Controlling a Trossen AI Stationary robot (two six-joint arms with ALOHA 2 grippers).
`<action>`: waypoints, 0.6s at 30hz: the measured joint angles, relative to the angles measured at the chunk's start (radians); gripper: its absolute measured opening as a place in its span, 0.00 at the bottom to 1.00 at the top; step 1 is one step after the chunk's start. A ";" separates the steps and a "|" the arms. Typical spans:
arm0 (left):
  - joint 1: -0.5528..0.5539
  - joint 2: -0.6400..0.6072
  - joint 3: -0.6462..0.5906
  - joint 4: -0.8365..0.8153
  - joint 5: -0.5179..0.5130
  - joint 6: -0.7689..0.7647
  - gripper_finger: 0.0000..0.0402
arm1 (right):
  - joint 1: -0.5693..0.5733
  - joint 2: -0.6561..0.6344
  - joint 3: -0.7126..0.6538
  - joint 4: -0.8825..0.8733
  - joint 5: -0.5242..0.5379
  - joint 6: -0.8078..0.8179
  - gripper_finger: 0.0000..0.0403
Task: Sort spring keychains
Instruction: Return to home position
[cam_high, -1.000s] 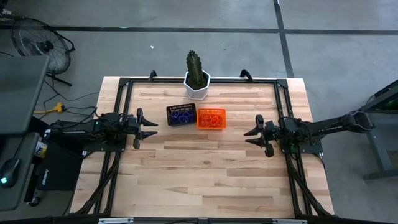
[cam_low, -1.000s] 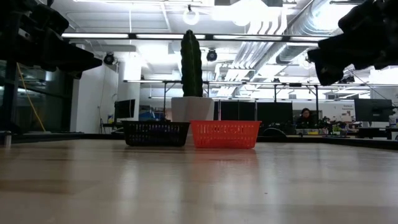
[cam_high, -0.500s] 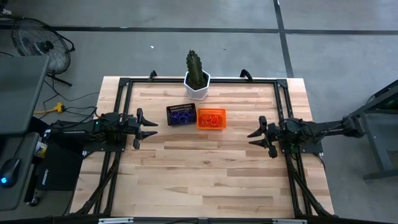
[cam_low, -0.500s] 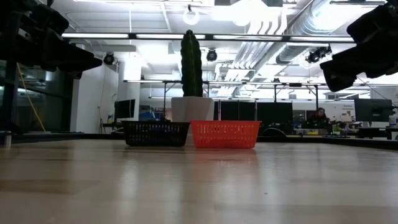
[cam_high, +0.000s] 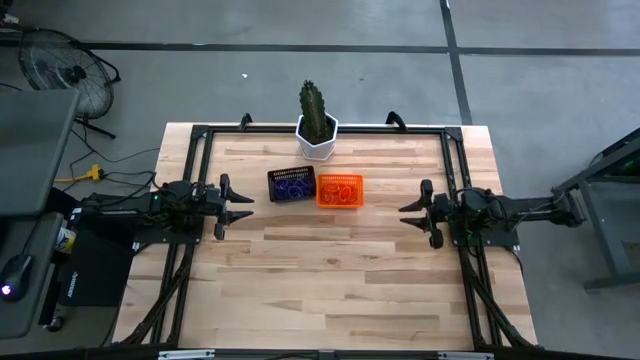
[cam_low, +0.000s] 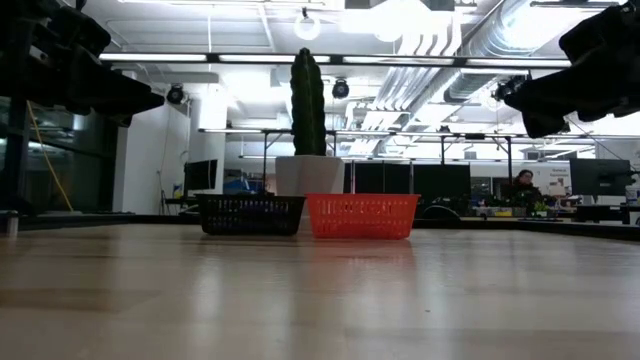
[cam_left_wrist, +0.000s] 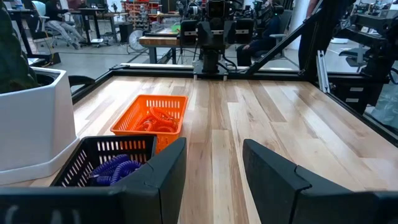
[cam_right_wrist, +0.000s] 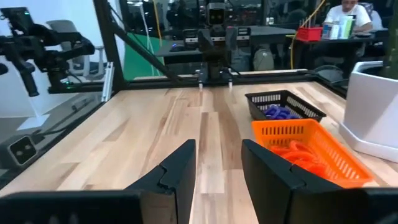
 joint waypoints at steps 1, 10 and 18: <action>0.000 0.000 0.000 0.000 0.000 0.000 0.39 | -0.005 0.000 0.000 0.000 0.000 -0.001 0.31; 0.000 0.000 0.000 0.000 0.000 0.000 0.39 | -0.011 0.000 0.000 0.004 0.011 -0.024 0.31; 0.000 0.000 0.000 0.000 0.000 0.000 0.39 | -0.009 0.000 0.000 0.005 0.009 0.329 0.31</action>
